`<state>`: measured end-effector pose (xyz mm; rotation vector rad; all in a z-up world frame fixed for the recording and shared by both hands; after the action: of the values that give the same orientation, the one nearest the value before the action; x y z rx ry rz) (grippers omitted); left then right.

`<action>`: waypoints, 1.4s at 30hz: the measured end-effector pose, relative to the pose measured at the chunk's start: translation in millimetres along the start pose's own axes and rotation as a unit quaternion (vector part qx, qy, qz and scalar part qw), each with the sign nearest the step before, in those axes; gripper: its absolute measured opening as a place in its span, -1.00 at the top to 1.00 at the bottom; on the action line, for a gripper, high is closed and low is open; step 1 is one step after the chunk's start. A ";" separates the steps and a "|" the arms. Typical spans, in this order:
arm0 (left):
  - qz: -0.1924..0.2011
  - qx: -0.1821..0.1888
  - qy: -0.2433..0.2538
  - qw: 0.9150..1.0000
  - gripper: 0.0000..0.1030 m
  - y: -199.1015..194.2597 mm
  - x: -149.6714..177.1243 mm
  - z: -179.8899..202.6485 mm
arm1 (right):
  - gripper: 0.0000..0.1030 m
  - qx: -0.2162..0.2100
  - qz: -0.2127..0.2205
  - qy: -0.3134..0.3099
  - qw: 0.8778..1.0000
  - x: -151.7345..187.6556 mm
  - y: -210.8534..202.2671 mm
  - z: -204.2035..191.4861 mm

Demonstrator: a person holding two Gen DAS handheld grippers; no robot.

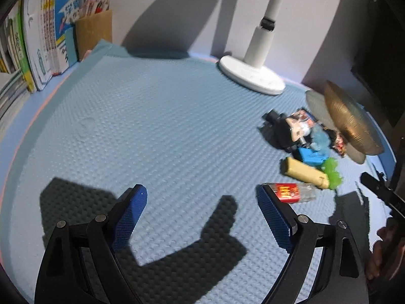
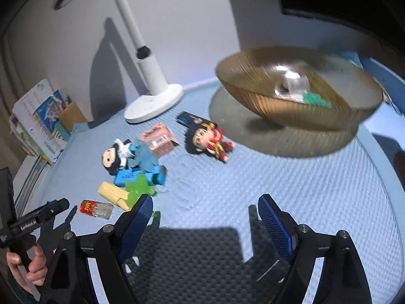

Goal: Organize rigid objects
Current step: 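Place the black figure in the bowl with the right tool while the left tool drops the pink eraser there, then grasp the red lighter with the left tool while the right tool grasps the green figure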

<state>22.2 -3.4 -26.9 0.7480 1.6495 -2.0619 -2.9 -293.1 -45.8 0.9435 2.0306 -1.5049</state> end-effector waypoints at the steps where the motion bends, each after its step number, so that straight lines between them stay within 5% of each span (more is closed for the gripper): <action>1: 0.004 -0.003 0.003 1.000 -0.72 -0.4 1.4 -0.8 | -0.63 -0.006 -0.005 -0.002 1.000 1.2 2.2 -1.1; 8: -0.007 0.012 0.024 1.000 -0.71 3.6 3.0 11.2 | -0.63 -0.019 -0.005 0.013 1.000 0.7 2.3 3.6; 24: -0.013 0.010 0.069 0.998 -0.71 4.0 8.2 23.4 | -0.63 -0.019 -0.046 -0.077 0.996 10.5 15.6 -29.7; 27: -0.027 0.022 0.086 0.996 -0.70 5.4 10.2 29.6 | -0.43 -0.017 -0.054 -0.089 0.994 11.9 16.0 -37.0; 30: -0.040 0.043 0.151 0.987 -0.71 2.4 10.4 48.1 | -0.26 -0.037 -0.089 -0.099 0.990 14.3 23.2 -53.2; 35: -0.046 0.028 0.277 0.959 -0.70 7.2 4.8 72.3 | 0.03 0.008 -0.104 -0.147 0.984 15.4 42.4 -67.6; 42: -0.070 0.073 0.338 0.936 -0.48 32.9 -0.8 95.6 | 0.06 -0.009 -0.105 -0.130 0.986 1.8 52.6 -71.2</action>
<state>27.3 -103.9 -36.0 1.5699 1.9368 -2.1809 38.3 -215.9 -59.1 0.5055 1.9955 -1.6206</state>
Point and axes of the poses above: each gripper's, at about its wrist camera, not at the fingertips, and y roughly the way its jaws point, z to its right, x to its underside, the point moved 6 cm from there along y, roughly the way its jaws point, and after that the axes turned 3 degrees about y, right-handed, at the moved point
